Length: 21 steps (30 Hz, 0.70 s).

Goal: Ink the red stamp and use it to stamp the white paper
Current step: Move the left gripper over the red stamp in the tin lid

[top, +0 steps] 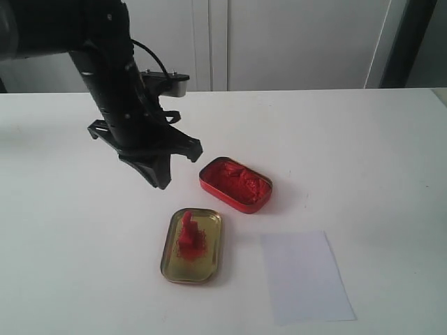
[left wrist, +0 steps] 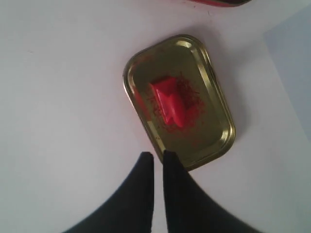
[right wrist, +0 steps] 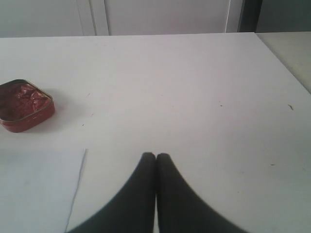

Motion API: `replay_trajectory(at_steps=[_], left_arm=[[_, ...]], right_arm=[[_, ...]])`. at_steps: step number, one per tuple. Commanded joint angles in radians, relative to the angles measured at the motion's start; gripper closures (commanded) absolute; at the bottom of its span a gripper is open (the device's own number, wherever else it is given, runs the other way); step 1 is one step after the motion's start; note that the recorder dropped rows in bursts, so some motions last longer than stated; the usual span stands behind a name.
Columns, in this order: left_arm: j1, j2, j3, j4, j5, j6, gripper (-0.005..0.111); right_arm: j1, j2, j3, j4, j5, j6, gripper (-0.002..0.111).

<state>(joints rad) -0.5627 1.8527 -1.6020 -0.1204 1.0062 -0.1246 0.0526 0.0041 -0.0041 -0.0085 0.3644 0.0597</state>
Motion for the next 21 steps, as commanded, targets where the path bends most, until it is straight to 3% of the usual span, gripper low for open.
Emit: replay_trajectory(at_steps=[1, 11, 21], left_arm=[[-0.028, 0.040, -0.027, 0.002, 0.036, -0.015, 0.086], [-0.041, 0.095, -0.027, -0.016, 0.027, -0.019, 0.051], [-0.044, 0.151, -0.027, -0.056, -0.002, -0.008, 0.048]], right_arm=[[-0.006, -0.004, 0.004, -0.010, -0.014, 0.003, 0.108], [-0.006, -0.004, 0.004, -0.010, -0.014, 0.003, 0.108], [-0.006, -0.004, 0.004, -0.010, -0.014, 0.003, 0.108]])
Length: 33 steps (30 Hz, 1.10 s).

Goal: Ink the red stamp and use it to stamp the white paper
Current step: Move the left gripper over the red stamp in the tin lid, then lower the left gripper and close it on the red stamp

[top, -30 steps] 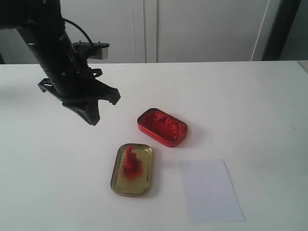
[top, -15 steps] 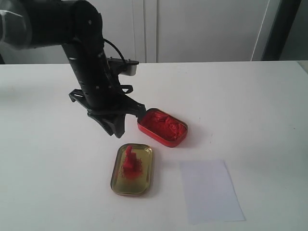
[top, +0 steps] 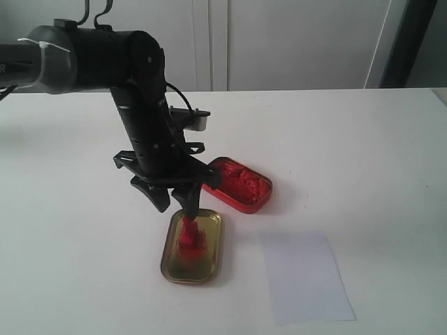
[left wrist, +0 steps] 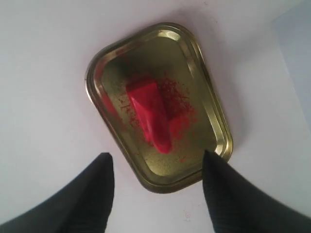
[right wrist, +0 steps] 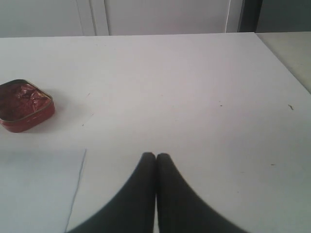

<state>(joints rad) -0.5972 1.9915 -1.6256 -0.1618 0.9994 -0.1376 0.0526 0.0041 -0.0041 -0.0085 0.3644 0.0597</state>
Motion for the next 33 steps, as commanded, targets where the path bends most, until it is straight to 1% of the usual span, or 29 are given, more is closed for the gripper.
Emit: replay_trajectory(at_steps=[1, 6, 27, 33], left_arm=[[-0.009, 0.015, -0.004, -0.014, -0.005, 0.005, 0.048], [-0.009, 0.034, -0.004, -0.014, -0.044, 0.005, 0.048], [-0.009, 0.097, -0.004, -0.007, -0.091, 0.006, 0.048], [-0.009, 0.109, -0.004, 0.000, -0.089, 0.006, 0.054]], right_arm=[[-0.006, -0.004, 0.004, -0.010, -0.014, 0.003, 0.108], [-0.006, -0.004, 0.004, -0.010, -0.014, 0.003, 0.108], [-0.006, -0.004, 0.004, -0.010, -0.014, 0.003, 0.108], [-0.006, -0.004, 0.004, -0.010, -0.014, 0.003, 0.108]])
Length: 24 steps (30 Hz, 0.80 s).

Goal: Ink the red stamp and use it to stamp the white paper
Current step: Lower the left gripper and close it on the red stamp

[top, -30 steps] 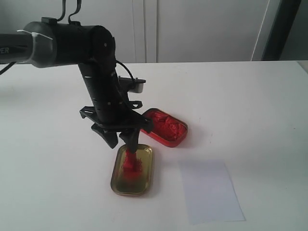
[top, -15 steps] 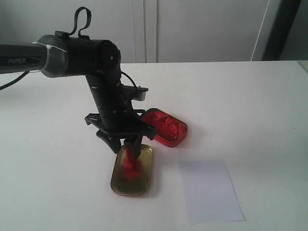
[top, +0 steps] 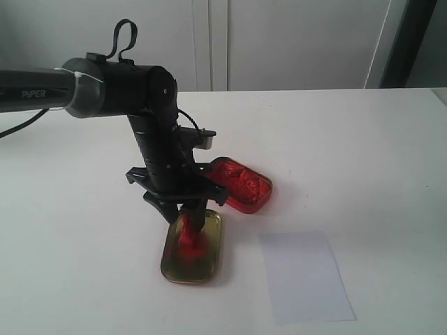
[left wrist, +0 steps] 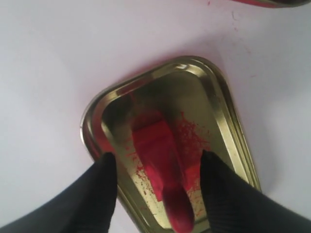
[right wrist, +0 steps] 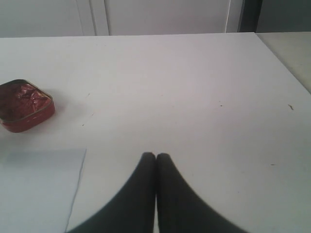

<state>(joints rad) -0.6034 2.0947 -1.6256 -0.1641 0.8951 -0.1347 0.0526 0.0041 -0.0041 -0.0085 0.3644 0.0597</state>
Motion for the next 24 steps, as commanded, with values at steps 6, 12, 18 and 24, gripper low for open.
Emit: replay_trajectory(at_steps=[6, 12, 18, 24], left_arm=[[-0.003, 0.010, -0.004, 0.002, 0.015, 0.003, 0.056], [-0.003, 0.010, -0.004, 0.002, 0.017, 0.003, 0.058], [-0.003, 0.010, -0.004, 0.002, 0.041, 0.003, 0.085], [-0.003, 0.010, -0.004, 0.002, 0.046, 0.003, 0.107]], right_arm=[[-0.006, -0.004, 0.004, -0.010, -0.014, 0.003, 0.108], [-0.006, -0.004, 0.004, -0.010, -0.014, 0.003, 0.108], [-0.006, -0.004, 0.004, -0.010, -0.014, 0.003, 0.108], [-0.006, -0.004, 0.004, -0.010, -0.014, 0.003, 0.108]])
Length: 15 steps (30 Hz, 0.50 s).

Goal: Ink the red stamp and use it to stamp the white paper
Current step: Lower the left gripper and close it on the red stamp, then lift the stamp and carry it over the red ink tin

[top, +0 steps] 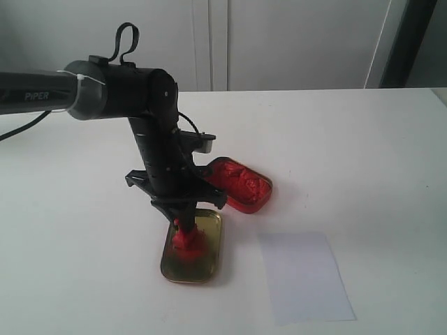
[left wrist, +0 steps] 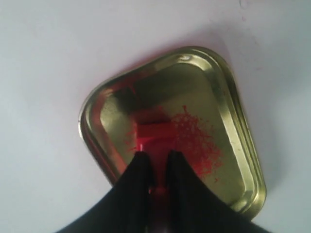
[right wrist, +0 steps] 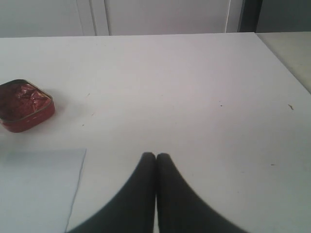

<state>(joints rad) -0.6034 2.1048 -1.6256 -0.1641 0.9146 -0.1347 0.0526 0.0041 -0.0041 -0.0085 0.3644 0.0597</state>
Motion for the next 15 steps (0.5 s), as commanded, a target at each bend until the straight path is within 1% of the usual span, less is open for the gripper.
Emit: replay_trajectory(at_steps=[1, 4, 9, 13, 15], left_arm=[[-0.003, -0.004, -0.004, 0.002, 0.026, 0.003, 0.107], [-0.003, -0.016, -0.004, 0.000, 0.034, 0.015, 0.107], [-0.003, -0.064, -0.023, -0.006, 0.065, 0.091, 0.107], [-0.003, -0.097, -0.063, -0.006, 0.071, 0.173, 0.107], [-0.003, -0.099, -0.105, -0.009, 0.096, 0.226, 0.107]], right_arm=[[-0.006, -0.004, 0.004, -0.010, -0.014, 0.003, 0.108], [-0.006, -0.004, 0.004, -0.010, -0.014, 0.003, 0.108], [-0.006, -0.004, 0.004, -0.010, -0.014, 0.003, 0.108], [-0.006, -0.004, 0.004, -0.010, -0.014, 0.003, 0.108], [-0.006, -0.004, 0.004, -0.010, -0.014, 0.003, 0.108]])
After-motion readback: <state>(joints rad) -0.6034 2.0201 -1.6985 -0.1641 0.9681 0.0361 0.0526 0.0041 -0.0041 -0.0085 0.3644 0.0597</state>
